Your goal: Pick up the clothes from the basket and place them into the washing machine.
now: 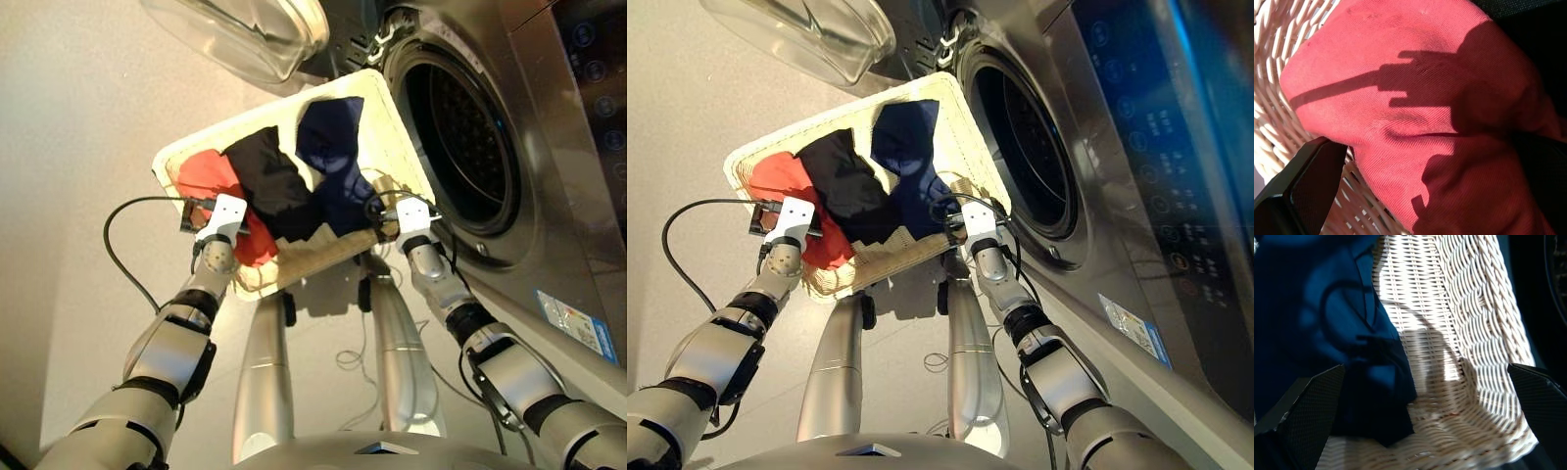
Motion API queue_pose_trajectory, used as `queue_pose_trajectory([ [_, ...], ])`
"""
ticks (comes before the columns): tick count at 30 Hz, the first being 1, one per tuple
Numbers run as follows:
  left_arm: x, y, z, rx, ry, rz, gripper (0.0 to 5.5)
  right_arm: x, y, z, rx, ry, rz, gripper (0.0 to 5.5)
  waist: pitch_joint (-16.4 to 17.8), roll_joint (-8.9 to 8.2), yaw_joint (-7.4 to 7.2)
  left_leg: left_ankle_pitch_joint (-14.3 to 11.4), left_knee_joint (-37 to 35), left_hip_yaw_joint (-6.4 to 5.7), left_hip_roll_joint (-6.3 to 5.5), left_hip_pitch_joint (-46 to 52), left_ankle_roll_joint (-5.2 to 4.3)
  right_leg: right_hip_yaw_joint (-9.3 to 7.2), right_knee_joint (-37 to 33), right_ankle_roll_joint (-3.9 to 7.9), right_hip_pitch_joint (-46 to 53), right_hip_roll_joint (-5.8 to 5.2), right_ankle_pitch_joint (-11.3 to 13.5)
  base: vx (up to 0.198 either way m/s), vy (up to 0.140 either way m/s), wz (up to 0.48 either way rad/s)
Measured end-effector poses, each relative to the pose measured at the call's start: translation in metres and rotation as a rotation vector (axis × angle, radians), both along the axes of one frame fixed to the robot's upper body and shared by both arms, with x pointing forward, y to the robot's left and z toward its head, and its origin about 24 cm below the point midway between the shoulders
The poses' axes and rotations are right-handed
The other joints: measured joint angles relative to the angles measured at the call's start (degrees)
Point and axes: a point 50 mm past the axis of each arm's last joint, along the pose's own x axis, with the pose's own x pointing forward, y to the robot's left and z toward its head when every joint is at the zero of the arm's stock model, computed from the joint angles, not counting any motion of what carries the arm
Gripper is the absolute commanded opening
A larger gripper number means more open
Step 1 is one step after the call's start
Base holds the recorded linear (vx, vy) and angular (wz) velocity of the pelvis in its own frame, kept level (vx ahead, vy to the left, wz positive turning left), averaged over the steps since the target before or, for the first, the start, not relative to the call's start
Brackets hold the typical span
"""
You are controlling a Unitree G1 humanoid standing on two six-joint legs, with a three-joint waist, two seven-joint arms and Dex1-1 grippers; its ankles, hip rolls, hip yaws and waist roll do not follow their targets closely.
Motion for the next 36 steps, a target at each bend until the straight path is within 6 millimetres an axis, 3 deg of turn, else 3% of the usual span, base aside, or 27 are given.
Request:
queue_pose_trajectory([
  [1, 0.001, 0.0, 0.001, 0.001, -0.002, -0.002, 5.5, 0.001, 0.001, 0.002, 0.004, -0.006, 0.006, 5.5, -0.02, 0.01, -0.02, -0.08, 0.28, -0.01, 0.0, -0.32, -0.02, 0.08, 0.02, 0.0, -0.29, 0.0, 0.01, 0.0, 0.0, 0.0],
  [4, 0.001, -0.001, 0.002, 0.004, -0.002, -0.006, 4.36, 0.001, 0.003, 0.004, 0.008, -0.015, 0.015, 5.5, -0.33, 0.22, -0.04, -0.4, 1.34, 0.02, 0.0, -1.52, 0.2, 0.35, 0.69, -0.23, -1.51, -0.02, -0.14, 0.0, 0.0, 0.0],
  [6, 0.002, -0.001, 0.002, 0.001, 0.0, -0.01, 2.65, 0.001, 0.004, 0.005, 0.011, -0.02, 0.019, 5.5, -0.34, 0.23, -0.19, -0.42, 1.71, 0.05, 0.02, -2.16, 0.23, 0.57, 0.84, -0.18, -2.11, -0.03, -0.08, 0.0, 0.0, 0.0],
  [10, 0.002, -0.002, 0.0, -0.061, 0.017, -0.017, 1.12, -0.001, 0.004, 0.004, 0.015, -0.017, 0.025, 5.5, -1.43, 0.34, -0.16, -0.46, 1.81, 0.2, 0.07, -3.31, 0.2, 0.88, 0.84, -0.1, -3.47, -0.01, 0.08, 0.0, 0.0, 0.0],
  [11, 0.002, -0.002, 0.0, -0.098, 0.019, -0.011, 0.02, -0.002, 0.004, 0.002, 0.016, -0.009, 0.027, 5.5, -1.98, 0.35, -0.11, -0.48, 1.85, 0.21, 0.07, -3.73, 0.16, 0.89, 0.89, 0.07, -3.88, 0.0, 0.26, 0.0, 0.0, 0.0],
  [17, 0.002, -0.004, -0.001, -0.293, 0.001, 0.023, 0.0, -0.003, 0.001, 0.001, 0.024, -0.006, 0.016, 5.5, -2.95, 1.03, -0.02, -0.57, 1.91, 0.07, 0.11, -4.23, 0.08, 0.74, 0.92, 0.06, -4.12, 0.03, 0.4, 0.0, 0.0, 0.0],
  [28, -0.002, -0.012, -0.004, -0.492, -0.069, 0.057, 0.0, -0.005, -0.002, 0.002, 0.033, -0.015, 0.011, 5.5, -2.98, 1.02, 0.36, -0.35, 1.58, -0.11, 0.09, -2.49, 0.24, 0.54, 0.82, 0.06, -2.41, -0.1, 0.38, 0.0, -0.006, -0.001],
  [32, -0.013, -0.029, -0.009, -0.635, -0.129, 0.045, 0.0, -0.01, 0.002, 0.008, -0.109, -0.077, 0.1, 5.5, -2.93, 1.04, 0.75, 0.96, -2.71, -0.26, -0.42, 3.09, 0.35, -0.19, -0.74, 0.05, 2.19, -0.99, 0.23, -0.065, -0.058, 0.103],
  [36, -0.025, -0.042, -0.009, -0.713, -0.205, 0.002, 0.0, -0.013, 0.009, 0.01, -0.267, -0.125, 0.193, 5.5, -2.94, 1.02, 2.53, 2.23, -7.84, -0.46, -0.54, 9.6, 0.25, -0.72, -2.96, -0.04, 7.44, -1.43, 0.1, 0.027, -0.099, 0.052],
])
